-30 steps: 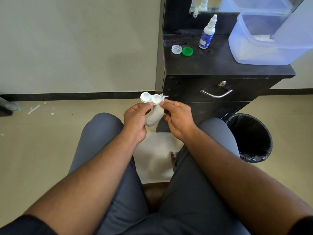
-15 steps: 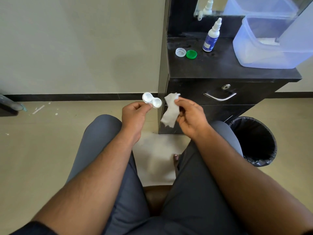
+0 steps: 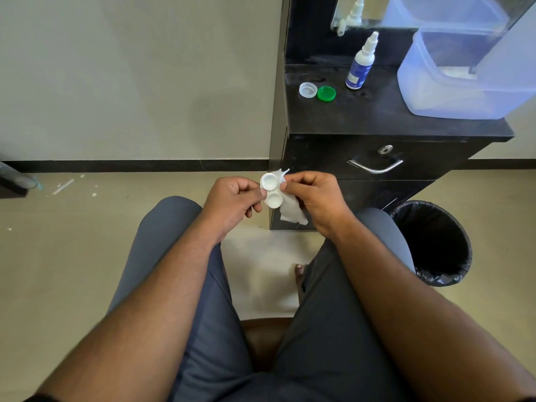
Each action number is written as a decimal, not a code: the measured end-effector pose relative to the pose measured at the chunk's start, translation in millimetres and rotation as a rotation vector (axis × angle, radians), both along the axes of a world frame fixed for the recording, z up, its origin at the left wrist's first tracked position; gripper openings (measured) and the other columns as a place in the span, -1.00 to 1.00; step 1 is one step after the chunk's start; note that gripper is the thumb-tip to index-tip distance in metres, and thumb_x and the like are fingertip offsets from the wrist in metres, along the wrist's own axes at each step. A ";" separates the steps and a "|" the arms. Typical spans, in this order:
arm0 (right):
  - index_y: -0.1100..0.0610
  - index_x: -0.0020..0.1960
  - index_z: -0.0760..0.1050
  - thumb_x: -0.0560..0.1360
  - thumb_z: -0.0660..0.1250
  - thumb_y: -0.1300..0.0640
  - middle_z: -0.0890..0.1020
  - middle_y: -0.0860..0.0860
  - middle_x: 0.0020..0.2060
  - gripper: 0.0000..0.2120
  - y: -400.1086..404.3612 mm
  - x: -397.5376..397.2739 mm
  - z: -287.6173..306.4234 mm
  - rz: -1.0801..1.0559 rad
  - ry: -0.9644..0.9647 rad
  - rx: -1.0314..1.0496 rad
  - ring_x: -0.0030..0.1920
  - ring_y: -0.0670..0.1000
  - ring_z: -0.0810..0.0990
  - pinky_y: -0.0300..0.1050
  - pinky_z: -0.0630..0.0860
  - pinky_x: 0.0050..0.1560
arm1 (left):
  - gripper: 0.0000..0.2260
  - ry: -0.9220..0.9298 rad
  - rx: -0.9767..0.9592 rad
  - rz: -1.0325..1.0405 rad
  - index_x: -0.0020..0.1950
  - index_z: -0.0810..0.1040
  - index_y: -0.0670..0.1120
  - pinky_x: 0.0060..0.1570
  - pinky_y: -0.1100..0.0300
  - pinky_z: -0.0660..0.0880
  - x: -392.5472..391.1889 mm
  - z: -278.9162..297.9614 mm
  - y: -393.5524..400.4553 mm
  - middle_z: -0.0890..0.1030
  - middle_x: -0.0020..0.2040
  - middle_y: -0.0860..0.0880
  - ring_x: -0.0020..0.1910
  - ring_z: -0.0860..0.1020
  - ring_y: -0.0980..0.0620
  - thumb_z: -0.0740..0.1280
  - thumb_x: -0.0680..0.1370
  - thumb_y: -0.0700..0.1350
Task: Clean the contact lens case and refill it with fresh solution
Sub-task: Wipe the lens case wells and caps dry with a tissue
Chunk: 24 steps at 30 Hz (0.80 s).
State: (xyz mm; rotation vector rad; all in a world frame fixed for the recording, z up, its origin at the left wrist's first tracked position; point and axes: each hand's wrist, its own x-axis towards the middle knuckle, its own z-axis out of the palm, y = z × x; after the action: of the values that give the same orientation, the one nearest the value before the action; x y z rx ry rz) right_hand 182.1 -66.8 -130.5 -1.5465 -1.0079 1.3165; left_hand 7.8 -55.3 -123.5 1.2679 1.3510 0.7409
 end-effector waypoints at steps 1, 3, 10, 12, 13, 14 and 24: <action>0.08 -0.13 0.66 0.44 0.44 0.22 0.68 0.03 -0.08 -0.94 0.1 0.0 0.1 0.004 -0.013 -0.002 0.00 0.08 0.63 0.06 0.60 0.04 | -0.93 -0.005 0.014 0.025 -0.12 0.66 -0.22 -0.51 0.36 0.35 0.4 -0.1 -0.3 0.61 -0.38 -0.11 -0.52 0.44 0.13 0.39 0.51 -0.24; 0.08 -0.12 0.66 0.44 0.44 0.21 0.68 0.02 -0.08 -0.94 0.1 -0.3 -0.1 0.006 -0.020 -0.002 -0.01 0.05 0.63 -0.01 0.60 -0.01 | -0.93 -0.035 0.006 0.069 -0.06 0.66 -0.21 -0.53 0.32 0.35 1.2 -0.8 -0.9 0.66 -0.33 -0.13 -0.50 0.49 0.09 0.41 0.50 -0.24; 0.13 -0.07 0.65 0.46 0.42 0.23 0.67 0.09 -0.05 -0.93 1.4 -1.3 -3.3 0.009 0.022 0.001 0.01 0.12 0.63 -0.04 0.60 -0.07 | -0.90 -0.333 -0.206 0.153 -0.03 0.64 -0.23 -0.30 0.16 0.62 1.6 0.5 3.4 0.70 -0.20 -0.20 -0.27 0.67 -0.07 0.34 0.52 -0.30; 0.15 -0.06 0.65 0.46 0.42 0.22 0.67 0.10 -0.06 -0.92 1.3 -1.4 -3.4 0.017 0.018 0.004 0.00 0.10 0.63 -0.06 0.59 -0.08 | -0.90 -0.389 -0.245 0.200 -0.04 0.63 -0.26 -0.20 0.12 0.65 2.1 0.3 4.8 0.69 -0.21 -0.21 -0.24 0.68 -0.08 0.33 0.53 -0.27; 0.15 -0.06 0.65 0.46 0.42 0.23 0.67 0.09 -0.06 -0.92 1.2 -1.4 -3.1 0.018 0.021 0.003 -0.01 0.10 0.63 -0.06 0.60 -0.07 | -0.91 -0.399 -0.255 0.223 -0.04 0.63 -0.26 -0.19 0.11 0.65 2.0 -0.3 5.4 0.69 -0.21 -0.21 -0.24 0.69 -0.08 0.35 0.53 -0.27; 0.14 -0.06 0.65 0.46 0.41 0.23 0.67 0.09 -0.06 -0.92 1.1 -1.4 -2.5 0.019 0.023 0.000 -0.02 0.08 0.63 -0.07 0.60 -0.07 | -0.92 -0.402 -0.263 0.243 -0.05 0.64 -0.26 -0.19 0.11 0.65 1.3 -0.9 6.1 0.69 -0.22 -0.20 -0.25 0.69 -0.07 0.37 0.51 -0.29; 0.05 -0.09 0.64 0.45 0.43 0.22 0.67 -0.03 -0.11 -0.90 -3.4 -7.3 -2.2 0.050 -0.108 0.085 -0.02 0.00 0.63 -0.07 0.59 0.02 | -0.71 -0.378 -0.288 0.414 0.03 0.54 -0.13 -0.24 0.14 0.63 -0.6 -6.7 7.9 0.66 -0.22 -0.20 -0.34 0.64 -0.04 0.45 0.40 -0.39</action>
State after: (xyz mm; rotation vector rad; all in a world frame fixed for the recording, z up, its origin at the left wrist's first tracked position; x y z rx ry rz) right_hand 174.8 -70.2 -132.7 -1.5500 -1.1615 1.2189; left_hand 7.2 -47.4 -130.2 0.5881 1.3566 0.9738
